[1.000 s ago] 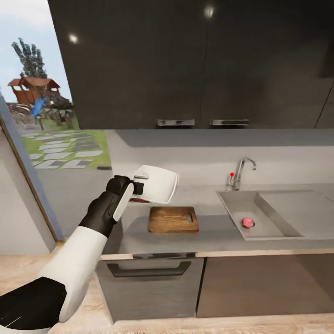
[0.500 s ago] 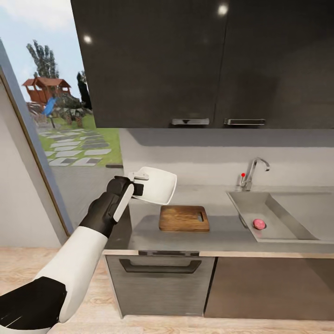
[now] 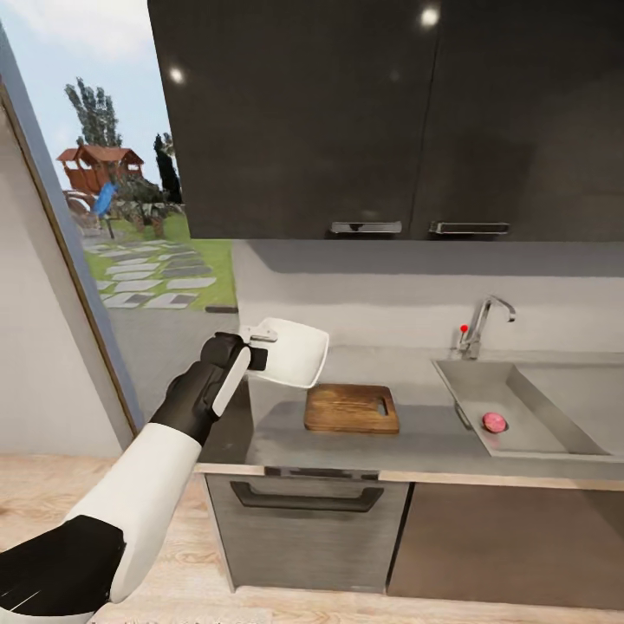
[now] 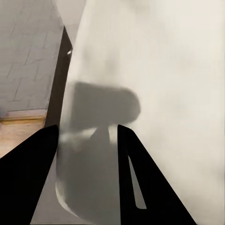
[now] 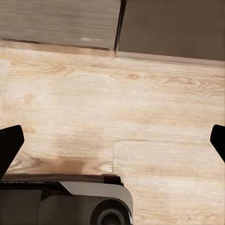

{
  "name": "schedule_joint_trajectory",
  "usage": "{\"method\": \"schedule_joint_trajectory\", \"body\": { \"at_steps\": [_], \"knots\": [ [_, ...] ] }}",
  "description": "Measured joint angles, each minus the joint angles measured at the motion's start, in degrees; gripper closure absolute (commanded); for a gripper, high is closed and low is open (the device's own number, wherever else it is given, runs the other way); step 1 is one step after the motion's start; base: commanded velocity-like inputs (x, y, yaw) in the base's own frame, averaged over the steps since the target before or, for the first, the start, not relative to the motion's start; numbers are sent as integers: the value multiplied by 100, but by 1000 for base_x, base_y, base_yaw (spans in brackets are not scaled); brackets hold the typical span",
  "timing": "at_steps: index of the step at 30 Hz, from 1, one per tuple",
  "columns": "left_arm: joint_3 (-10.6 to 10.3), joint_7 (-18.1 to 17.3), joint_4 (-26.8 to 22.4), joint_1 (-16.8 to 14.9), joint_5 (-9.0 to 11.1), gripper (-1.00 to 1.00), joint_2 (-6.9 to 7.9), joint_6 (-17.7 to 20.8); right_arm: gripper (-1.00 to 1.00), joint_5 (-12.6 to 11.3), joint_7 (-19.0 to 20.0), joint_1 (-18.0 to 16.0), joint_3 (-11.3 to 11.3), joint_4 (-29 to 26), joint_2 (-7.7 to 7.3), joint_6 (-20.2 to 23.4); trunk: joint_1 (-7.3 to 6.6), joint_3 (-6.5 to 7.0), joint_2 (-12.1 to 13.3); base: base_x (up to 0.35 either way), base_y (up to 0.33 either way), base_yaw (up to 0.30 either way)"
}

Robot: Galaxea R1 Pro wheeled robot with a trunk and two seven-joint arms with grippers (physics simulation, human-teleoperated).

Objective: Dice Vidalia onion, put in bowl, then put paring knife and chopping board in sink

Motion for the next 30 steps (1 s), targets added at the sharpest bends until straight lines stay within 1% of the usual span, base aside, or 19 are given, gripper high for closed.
{"method": "schedule_joint_trajectory", "body": {
  "at_steps": [3,4,6,8,11,14,19,30],
  "knots": [
    [34,1,61,-1,-11,100,11,-5,-100,-1,1,1,0,1,0,2,0,0,0,0,0,100],
    [97,2,65,-1,-16,100,13,-5,-100,-2,1,1,0,0,0,2,0,0,0,0,0,39],
    [319,3,70,-2,-30,100,16,0,-100,-3,2,1,0,-1,0,2,0,0,0,0,0,22],
    [470,-2,78,-2,-18,100,16,0,-100,-4,3,1,0,0,0,2,0,0,0,0,0,11],
    [591,-6,123,-1,-12,100,17,0,-100,-3,2,1,0,-1,0,2,0,0,0,0,0,4],
    [634,-7,239,-1,2,100,17,-6,-100,-4,2,1,0,0,0,3,0,0,0,0,0,1],
    [649,-15,432,-1,7,100,11,-22,-100,-3,1,1,0,-1,0,2,0,0,0,0,0,0],
    [654,-16,597,7,4,100,16,-31,-100,-2,4,1,0,0,0,2,0,0,0,0,0,0]
  ]
}}
